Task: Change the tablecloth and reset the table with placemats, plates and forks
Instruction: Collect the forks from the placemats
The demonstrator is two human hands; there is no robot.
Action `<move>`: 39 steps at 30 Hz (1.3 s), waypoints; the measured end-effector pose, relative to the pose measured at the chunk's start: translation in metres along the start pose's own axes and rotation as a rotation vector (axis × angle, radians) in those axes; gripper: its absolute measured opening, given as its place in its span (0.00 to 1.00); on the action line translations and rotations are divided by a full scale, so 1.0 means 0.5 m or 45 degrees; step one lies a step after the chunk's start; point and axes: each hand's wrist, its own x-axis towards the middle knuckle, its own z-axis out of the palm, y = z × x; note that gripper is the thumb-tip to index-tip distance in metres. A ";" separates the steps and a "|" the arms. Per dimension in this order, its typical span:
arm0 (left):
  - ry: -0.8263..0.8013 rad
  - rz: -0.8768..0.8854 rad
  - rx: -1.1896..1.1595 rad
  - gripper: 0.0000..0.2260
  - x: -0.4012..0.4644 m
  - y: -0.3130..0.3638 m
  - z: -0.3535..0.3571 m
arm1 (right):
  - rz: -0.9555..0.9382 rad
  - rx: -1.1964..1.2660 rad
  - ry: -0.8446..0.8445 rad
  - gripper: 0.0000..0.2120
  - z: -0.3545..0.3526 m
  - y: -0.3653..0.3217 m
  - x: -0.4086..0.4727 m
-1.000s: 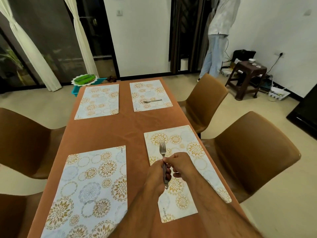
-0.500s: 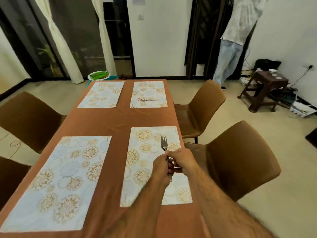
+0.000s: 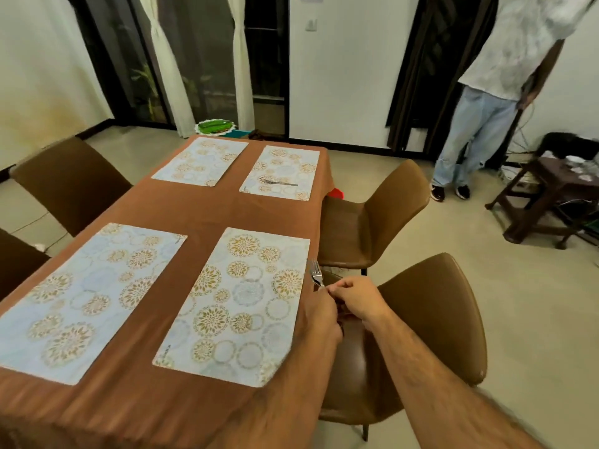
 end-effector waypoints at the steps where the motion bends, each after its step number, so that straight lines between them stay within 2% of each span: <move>1: 0.002 -0.018 -0.037 0.12 0.015 -0.005 0.017 | -0.018 -0.006 -0.028 0.07 -0.015 0.000 0.014; 4: 0.019 -0.030 -0.149 0.16 0.057 -0.011 0.085 | -0.058 0.013 -0.094 0.07 -0.071 -0.006 0.066; 11: 0.112 0.051 -0.181 0.14 0.083 0.035 0.207 | -0.103 0.092 -0.227 0.06 -0.191 -0.042 0.159; 14: 0.222 0.093 -0.160 0.15 0.094 0.042 0.247 | -0.128 0.043 -0.292 0.07 -0.226 -0.050 0.209; 20: 0.286 0.074 -0.312 0.16 0.119 0.025 0.358 | -0.271 -0.160 -0.546 0.06 -0.329 -0.032 0.327; 25: 0.426 0.103 -0.485 0.16 0.151 -0.013 0.535 | -0.309 -0.142 -0.756 0.06 -0.472 -0.004 0.429; 30: 0.499 0.133 -0.619 0.15 0.179 0.008 0.692 | -0.371 -0.164 -0.850 0.06 -0.584 -0.026 0.528; 34: 0.592 0.180 -0.622 0.15 0.239 0.044 0.750 | -0.372 -0.124 -0.922 0.06 -0.608 -0.058 0.613; 39: 0.664 0.241 -0.714 0.14 0.363 0.098 0.758 | -0.542 -0.326 -0.928 0.03 -0.558 -0.114 0.756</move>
